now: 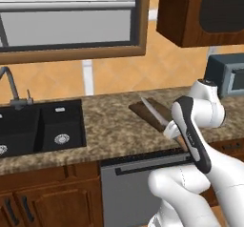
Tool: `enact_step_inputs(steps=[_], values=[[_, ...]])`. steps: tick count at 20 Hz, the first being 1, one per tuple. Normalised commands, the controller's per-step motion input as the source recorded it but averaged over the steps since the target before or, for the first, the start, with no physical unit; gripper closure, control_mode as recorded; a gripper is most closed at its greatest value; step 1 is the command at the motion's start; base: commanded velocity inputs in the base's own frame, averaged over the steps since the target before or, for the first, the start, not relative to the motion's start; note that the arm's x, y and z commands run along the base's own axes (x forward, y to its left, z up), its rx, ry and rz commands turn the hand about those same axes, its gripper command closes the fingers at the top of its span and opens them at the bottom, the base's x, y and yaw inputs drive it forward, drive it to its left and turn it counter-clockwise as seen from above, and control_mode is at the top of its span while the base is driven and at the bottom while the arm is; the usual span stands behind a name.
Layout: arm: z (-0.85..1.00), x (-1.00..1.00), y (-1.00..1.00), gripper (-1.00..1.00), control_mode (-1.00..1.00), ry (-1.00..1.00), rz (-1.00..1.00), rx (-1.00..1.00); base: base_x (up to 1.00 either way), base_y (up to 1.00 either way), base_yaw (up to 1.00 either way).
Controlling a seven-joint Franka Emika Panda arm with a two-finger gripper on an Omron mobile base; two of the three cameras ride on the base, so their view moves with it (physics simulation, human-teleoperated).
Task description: Pick up the knife from the drawer and place it on the cutting board. Then place the meat from the plate to the cutting board.
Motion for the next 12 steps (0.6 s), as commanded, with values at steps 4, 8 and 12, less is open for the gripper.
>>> enact_step_inputs(steps=[4,8,12], values=[[0.00,0.00,0.00,1.00,1.00,0.00,0.00,0.00,0.09,-0.70,0.00],[0.00,0.00,0.00,1.00,1.00,0.00,0.00,0.00,0.26,-0.44,0.00],[0.00,0.00,0.00,1.00,1.00,0.00,0.00,0.00,0.43,-0.06,0.00]])
